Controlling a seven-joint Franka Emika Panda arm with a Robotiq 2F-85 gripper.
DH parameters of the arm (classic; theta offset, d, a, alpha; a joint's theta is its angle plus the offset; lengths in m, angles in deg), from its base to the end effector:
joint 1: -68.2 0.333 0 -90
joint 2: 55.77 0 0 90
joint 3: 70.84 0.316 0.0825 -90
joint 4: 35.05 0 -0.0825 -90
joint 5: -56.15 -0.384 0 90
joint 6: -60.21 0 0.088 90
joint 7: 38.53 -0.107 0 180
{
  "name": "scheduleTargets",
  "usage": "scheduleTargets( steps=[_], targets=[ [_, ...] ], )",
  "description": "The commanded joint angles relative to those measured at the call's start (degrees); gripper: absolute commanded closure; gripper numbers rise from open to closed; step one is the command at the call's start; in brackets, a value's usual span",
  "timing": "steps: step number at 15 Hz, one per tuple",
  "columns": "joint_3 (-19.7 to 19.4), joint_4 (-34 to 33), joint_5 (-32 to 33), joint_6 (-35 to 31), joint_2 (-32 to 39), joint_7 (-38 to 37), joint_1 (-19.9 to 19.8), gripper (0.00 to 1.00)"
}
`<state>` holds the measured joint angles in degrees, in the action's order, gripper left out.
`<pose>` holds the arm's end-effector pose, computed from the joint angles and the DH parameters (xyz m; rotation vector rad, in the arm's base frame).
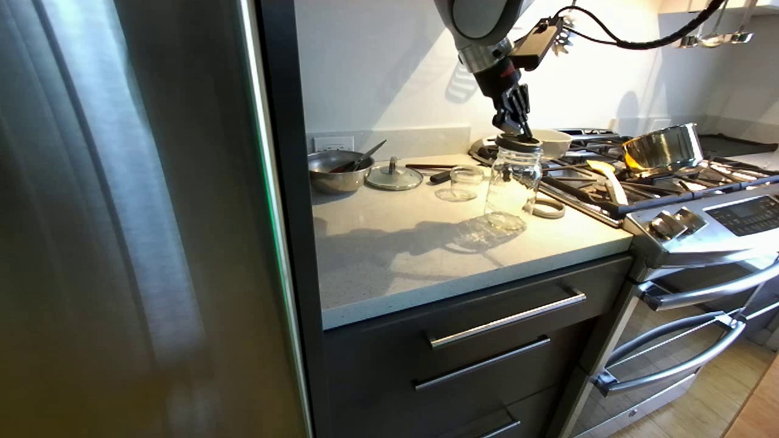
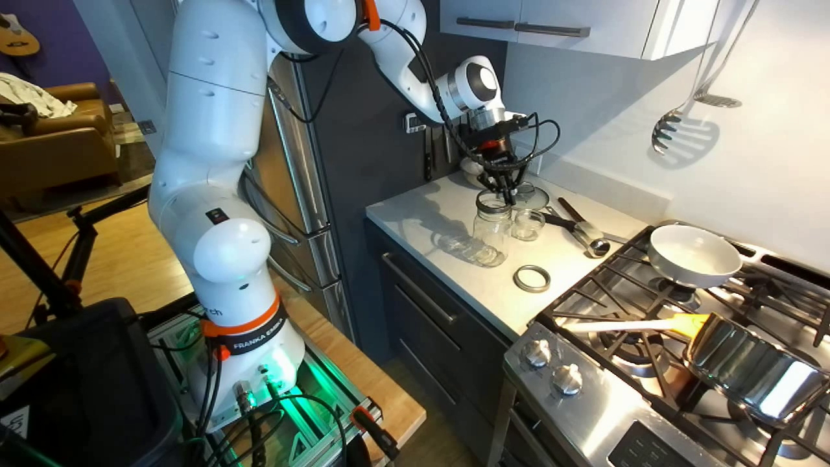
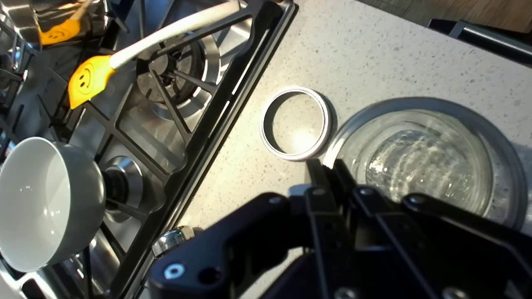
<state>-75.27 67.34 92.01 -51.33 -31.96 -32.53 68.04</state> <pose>0.6226 -0.0859 0.3150 2.5222 0.4339 -0.3984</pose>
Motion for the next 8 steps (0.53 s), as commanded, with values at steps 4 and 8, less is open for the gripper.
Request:
scheduleTargets(
  steps=[4, 8],
  targets=[
    [-0.4, -0.9, 2.2, 4.0, 0.9, -0.7, 0.3, 0.98],
    [-0.3, -0.7, 3.6, 3.6, 1.1, -1.4, 0.2, 0.98]
  ],
)
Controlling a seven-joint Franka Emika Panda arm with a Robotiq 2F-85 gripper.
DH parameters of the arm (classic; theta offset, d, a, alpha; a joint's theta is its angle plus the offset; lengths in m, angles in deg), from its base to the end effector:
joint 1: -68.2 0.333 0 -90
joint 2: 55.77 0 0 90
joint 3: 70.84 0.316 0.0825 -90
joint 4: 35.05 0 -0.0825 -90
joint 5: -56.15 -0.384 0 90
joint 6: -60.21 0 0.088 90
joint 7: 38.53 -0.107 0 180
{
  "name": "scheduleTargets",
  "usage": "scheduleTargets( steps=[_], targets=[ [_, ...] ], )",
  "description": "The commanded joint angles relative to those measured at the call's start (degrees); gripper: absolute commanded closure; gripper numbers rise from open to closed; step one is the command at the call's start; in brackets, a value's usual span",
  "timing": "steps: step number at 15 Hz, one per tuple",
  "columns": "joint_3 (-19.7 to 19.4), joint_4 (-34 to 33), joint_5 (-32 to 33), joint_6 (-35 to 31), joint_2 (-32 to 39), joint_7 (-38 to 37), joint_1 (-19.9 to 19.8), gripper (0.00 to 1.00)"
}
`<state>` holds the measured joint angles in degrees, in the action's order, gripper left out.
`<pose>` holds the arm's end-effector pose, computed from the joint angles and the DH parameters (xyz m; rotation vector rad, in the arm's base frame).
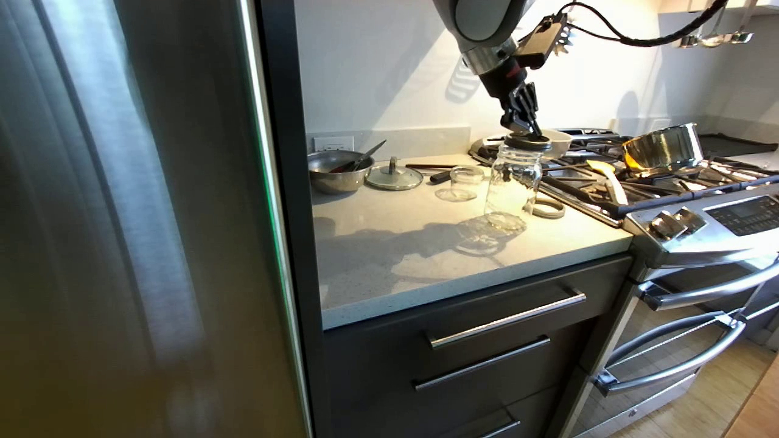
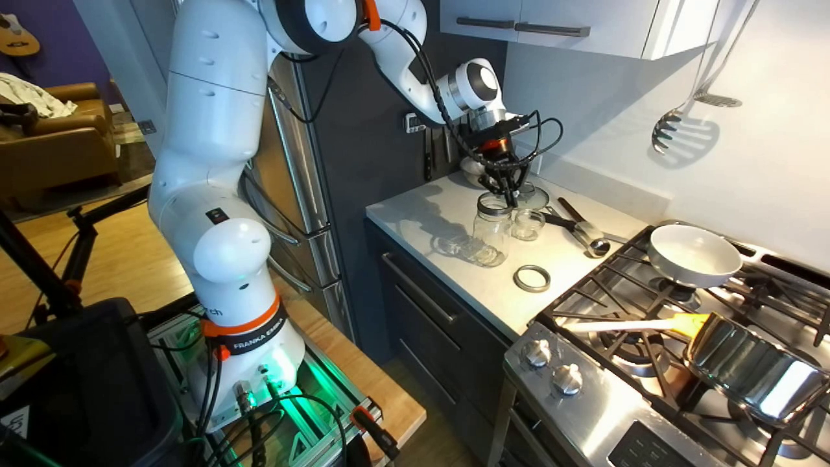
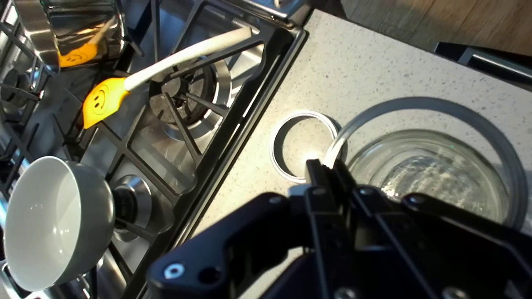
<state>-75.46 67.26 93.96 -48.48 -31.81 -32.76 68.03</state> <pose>0.6175 -0.0931 0.3136 2.4784 0.4221 -0.4610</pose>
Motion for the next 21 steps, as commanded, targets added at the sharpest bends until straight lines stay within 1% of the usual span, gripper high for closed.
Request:
scheduleTargets(
  steps=[1, 9, 15, 21],
  targets=[
    [-0.1, -0.5, 2.0, 0.1, 1.0, -1.7, 0.2, 0.98],
    [0.4, -0.4, 2.2, -3.2, 1.3, -4.0, 0.2, 0.98],
    [0.4, -1.3, 2.3, -2.6, 2.5, -3.6, 0.4, 0.98],
    [0.6, -0.1, 3.8, -2.4, 1.5, -3.9, 1.2, 0.98]
  ],
)
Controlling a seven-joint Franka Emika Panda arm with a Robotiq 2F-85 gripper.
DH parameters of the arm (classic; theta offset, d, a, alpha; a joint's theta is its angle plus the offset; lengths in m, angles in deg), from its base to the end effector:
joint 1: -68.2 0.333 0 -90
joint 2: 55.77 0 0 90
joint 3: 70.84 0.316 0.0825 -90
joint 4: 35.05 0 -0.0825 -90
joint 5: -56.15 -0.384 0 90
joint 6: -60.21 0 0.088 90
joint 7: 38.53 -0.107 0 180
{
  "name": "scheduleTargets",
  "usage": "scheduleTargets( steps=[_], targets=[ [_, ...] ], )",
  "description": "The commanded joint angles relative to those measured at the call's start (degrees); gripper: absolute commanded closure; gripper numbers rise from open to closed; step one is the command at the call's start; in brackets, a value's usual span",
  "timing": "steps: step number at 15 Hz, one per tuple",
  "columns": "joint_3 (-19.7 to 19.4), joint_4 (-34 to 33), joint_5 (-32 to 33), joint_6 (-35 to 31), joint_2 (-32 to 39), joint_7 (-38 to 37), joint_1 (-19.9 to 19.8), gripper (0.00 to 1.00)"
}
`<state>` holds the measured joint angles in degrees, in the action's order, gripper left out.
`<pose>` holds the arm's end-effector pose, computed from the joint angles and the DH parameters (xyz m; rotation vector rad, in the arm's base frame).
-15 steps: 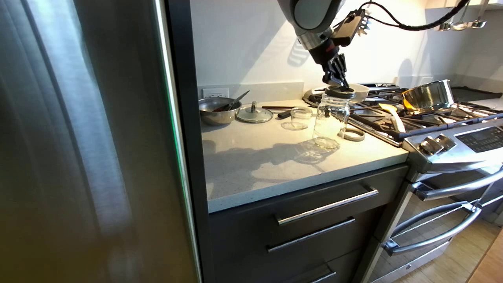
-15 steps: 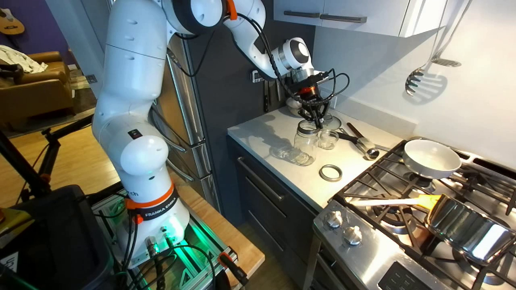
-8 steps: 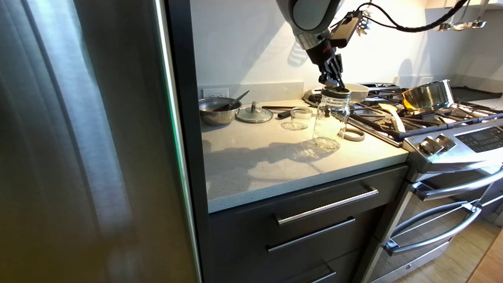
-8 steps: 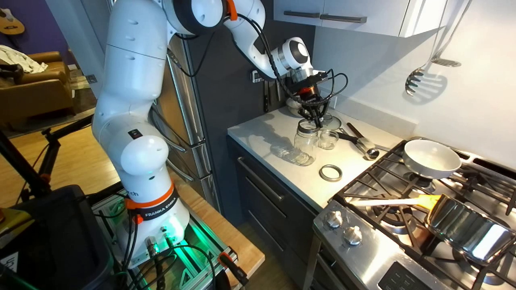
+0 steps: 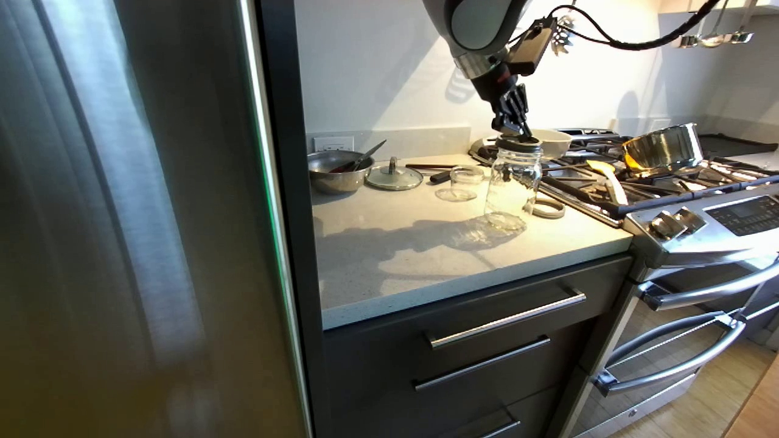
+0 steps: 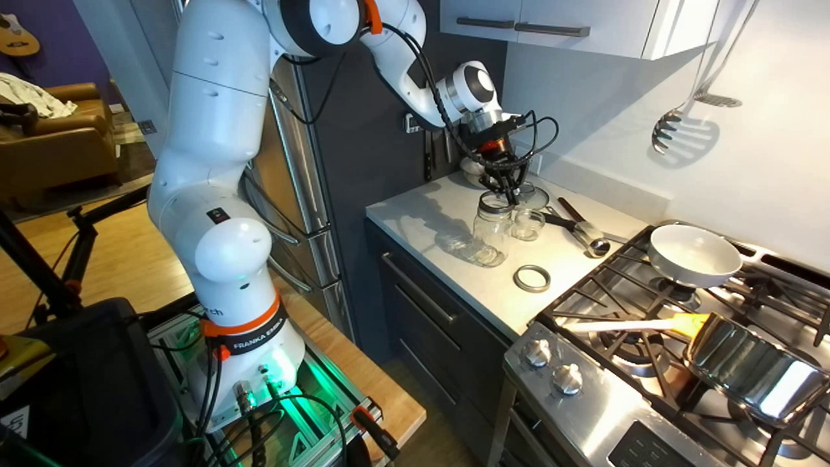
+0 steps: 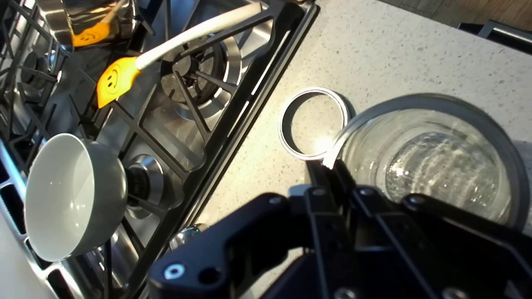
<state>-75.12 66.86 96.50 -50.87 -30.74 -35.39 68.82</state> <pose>0.6266 -0.0807 0.3077 2.4451 0.4337 -0.3940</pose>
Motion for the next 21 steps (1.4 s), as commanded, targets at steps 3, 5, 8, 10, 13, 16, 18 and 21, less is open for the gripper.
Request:
scheduleTargets(
  steps=[3, 5, 8, 10, 13, 16, 18, 21],
  targets=[
    [0.4, 1.0, 2.2, 0.1, 0.2, -1.4, 0.8, 0.98],
    [0.4, 1.4, 2.5, 0.1, 0.3, -1.6, 0.8, 0.98],
    [0.3, 1.6, 2.7, 0.0, 0.2, -1.7, 0.6, 0.98],
    [0.3, 1.7, 2.6, -0.1, 0.1, -1.7, 0.4, 0.98],
    [0.3, 2.3, 2.3, 0.0, -0.3, -1.6, 0.3, 0.98],
    [0.3, 2.6, 2.1, -0.2, -0.7, -1.9, 0.1, 0.98],
    [0.4, 2.9, 1.7, -0.7, -1.0, -2.2, -0.2, 0.98],
    [0.4, 3.5, 1.7, -1.3, -1.8, -2.7, -0.3, 0.98]
  ],
)
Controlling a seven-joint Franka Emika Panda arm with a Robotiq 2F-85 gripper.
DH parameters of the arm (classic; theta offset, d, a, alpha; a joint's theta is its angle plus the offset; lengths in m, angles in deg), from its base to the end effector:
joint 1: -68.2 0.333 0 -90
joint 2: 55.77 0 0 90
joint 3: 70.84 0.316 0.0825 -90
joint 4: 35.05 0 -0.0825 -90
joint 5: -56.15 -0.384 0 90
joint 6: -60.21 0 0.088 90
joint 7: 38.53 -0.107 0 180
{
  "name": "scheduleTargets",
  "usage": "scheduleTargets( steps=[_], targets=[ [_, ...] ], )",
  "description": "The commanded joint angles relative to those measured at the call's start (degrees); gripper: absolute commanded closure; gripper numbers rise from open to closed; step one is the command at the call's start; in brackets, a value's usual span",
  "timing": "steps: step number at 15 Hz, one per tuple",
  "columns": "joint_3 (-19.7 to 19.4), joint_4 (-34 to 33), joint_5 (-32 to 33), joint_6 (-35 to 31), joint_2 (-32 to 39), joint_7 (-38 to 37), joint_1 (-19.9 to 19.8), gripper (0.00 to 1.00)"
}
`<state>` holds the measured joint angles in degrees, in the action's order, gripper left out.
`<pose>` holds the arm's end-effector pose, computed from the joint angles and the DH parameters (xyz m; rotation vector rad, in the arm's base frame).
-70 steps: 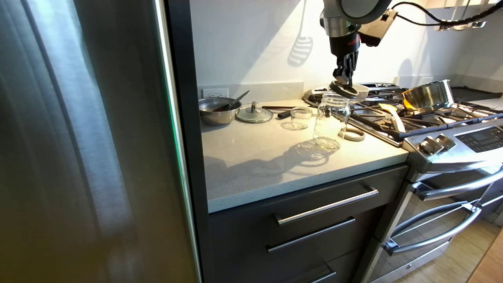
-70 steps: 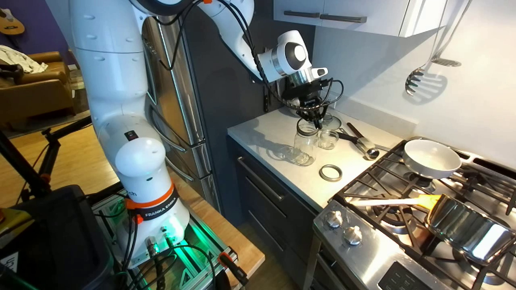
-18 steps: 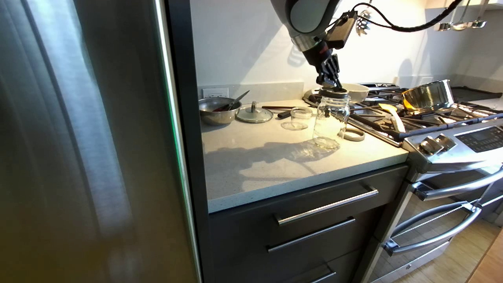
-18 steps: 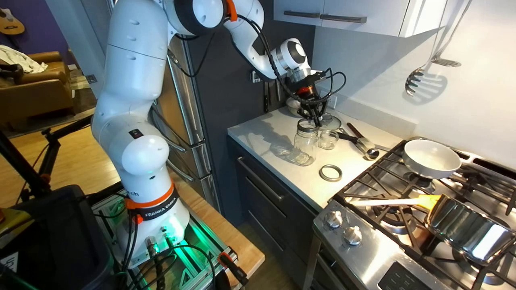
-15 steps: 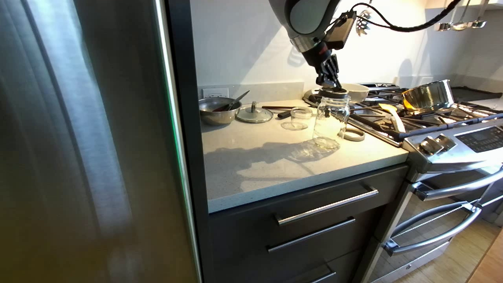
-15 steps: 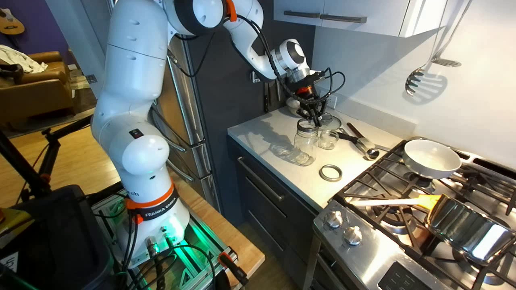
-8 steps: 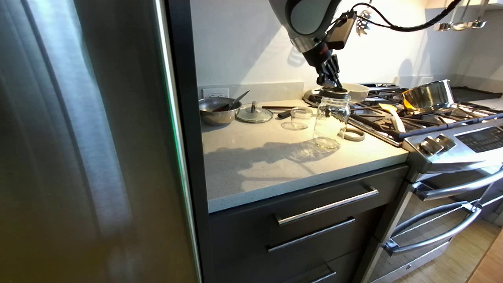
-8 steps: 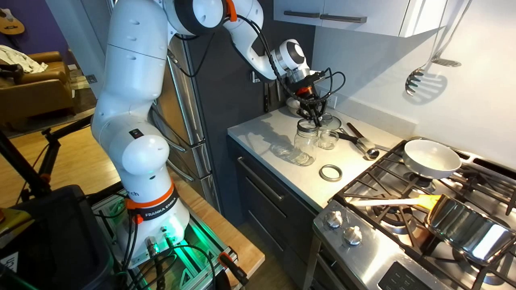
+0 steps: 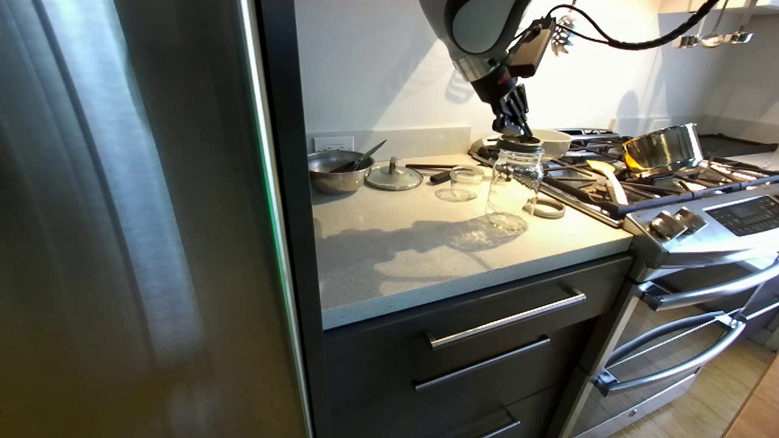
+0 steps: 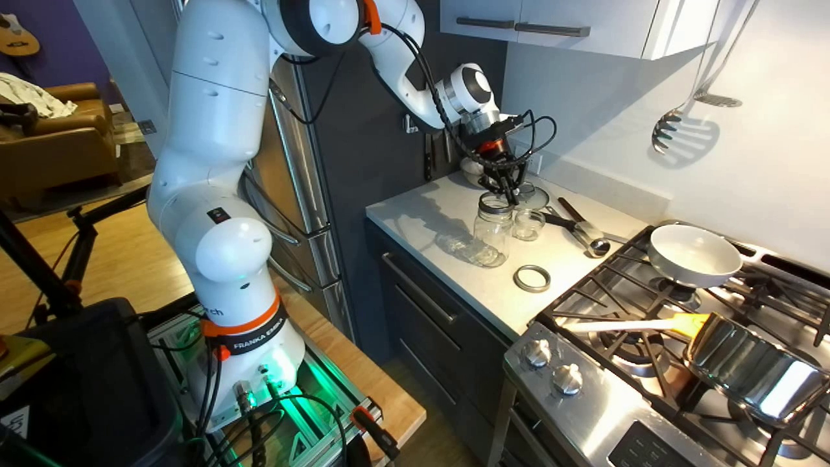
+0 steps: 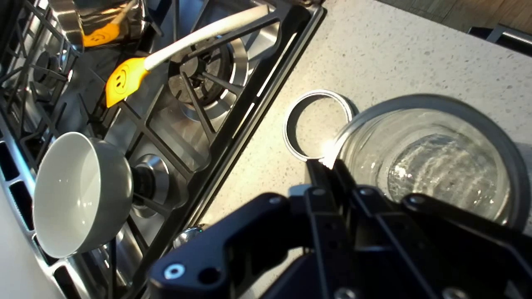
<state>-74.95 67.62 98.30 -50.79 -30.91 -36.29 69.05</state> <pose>0.6241 -0.0782 0.3050 2.4156 0.4425 -0.3961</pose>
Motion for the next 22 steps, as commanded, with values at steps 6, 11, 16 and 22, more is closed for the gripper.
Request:
scheduleTargets(
  steps=[6, 11, 16, 22],
  targets=[
    [0.3, 3.9, -0.1, -1.4, -3.1, -2.3, -0.6, 0.98],
    [0.2, 4.2, -0.5, -1.7, -2.3, -2.5, -1.0, 0.98],
    [0.3, 3.8, -1.5, -2.9, -2.3, -3.0, -1.6, 0.98],
    [0.3, 2.1, -3.4, -1.4, -1.2, -1.2, -2.1, 0.98]
  ],
)
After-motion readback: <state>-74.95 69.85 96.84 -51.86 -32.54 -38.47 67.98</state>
